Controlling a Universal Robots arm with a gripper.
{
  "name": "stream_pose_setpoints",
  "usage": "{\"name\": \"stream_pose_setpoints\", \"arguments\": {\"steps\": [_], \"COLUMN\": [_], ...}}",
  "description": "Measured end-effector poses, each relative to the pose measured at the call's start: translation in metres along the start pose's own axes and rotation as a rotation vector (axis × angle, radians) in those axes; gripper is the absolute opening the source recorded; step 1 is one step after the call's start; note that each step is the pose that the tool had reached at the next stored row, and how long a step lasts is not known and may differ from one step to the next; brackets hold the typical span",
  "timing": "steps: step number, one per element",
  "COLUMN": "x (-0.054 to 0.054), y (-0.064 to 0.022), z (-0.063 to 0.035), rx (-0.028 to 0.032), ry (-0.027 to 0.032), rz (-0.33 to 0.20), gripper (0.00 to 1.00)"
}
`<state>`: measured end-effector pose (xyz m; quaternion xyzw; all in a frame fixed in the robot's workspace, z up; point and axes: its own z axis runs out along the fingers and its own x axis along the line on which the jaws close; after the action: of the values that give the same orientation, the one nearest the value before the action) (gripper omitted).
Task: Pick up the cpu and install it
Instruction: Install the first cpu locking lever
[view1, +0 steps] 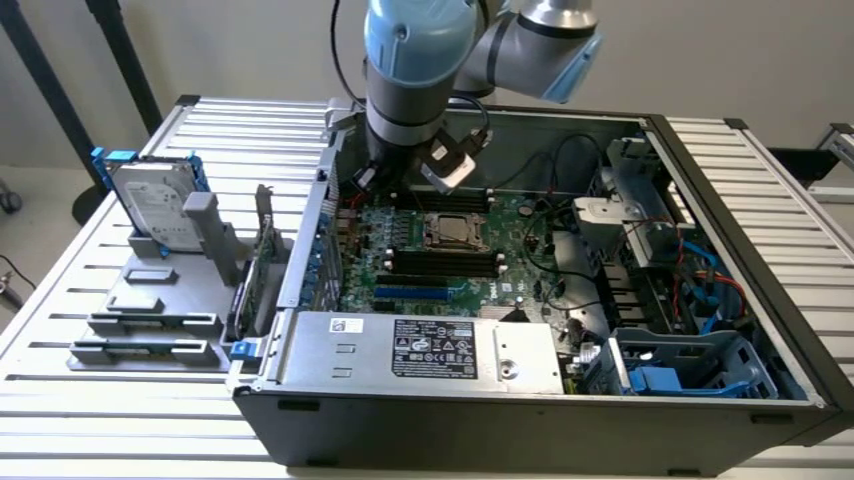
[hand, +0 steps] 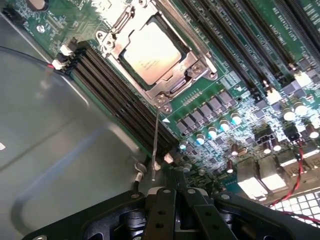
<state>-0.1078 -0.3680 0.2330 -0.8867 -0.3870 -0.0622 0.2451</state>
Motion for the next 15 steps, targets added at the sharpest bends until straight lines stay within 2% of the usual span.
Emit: {"name": "stream_pose_setpoints", "arguments": {"steps": [2,3,10,15], "x": [-0.0002,-0.0002,0.0004,0.0010], "y": [0.0003,0.0003,0.0000,-0.0003], "z": [0.0009,0.0013,0.0029,0.0028], "rx": [0.0015,0.0005,-0.0104,-0.0211], "ry": [0.0090,0.0116,0.0276,0.0389], "rz": [0.003,0.006,0.023,0.036], "gripper": [0.11,0.11,0.11,0.11]}}
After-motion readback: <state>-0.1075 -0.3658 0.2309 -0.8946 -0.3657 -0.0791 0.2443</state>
